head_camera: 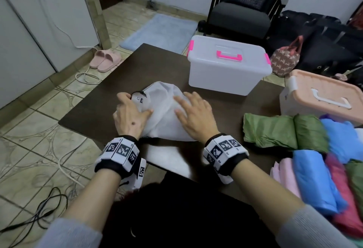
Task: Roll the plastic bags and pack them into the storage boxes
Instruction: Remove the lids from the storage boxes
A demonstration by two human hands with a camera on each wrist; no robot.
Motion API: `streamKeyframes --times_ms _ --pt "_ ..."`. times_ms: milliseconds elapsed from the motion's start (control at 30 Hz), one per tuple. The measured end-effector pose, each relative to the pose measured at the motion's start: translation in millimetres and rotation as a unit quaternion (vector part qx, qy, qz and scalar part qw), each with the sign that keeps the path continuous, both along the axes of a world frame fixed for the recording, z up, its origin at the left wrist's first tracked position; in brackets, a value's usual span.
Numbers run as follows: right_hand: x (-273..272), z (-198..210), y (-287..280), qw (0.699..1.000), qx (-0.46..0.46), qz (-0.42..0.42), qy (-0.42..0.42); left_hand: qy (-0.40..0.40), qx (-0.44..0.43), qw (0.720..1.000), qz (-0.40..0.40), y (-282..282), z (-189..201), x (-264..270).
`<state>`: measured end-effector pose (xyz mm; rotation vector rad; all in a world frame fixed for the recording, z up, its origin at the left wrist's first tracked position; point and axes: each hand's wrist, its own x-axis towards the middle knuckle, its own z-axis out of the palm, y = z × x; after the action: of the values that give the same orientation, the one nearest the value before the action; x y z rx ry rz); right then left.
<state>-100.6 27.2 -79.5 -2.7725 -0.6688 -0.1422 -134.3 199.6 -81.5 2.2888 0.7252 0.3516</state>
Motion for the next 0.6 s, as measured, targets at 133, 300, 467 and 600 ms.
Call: streamKeyframes --times_ms 133,300,467,600 --pt "-7 -23 14 0.973 -0.107 0.038 0.201 0.013 0.033 0.999 0.002 -3 5 0" --pt "-3 -29 20 0.949 -0.048 -0.002 0.312 -0.132 0.198 0.964 -0.117 -31 6 -16" --pt "20 12 4 0.939 0.230 -0.121 0.227 0.054 0.153 0.966 -0.202 -42 -8 -13" --pt "54 48 -23 0.974 0.156 -0.150 0.070 0.178 0.183 0.942 -0.220 -43 -13 9"
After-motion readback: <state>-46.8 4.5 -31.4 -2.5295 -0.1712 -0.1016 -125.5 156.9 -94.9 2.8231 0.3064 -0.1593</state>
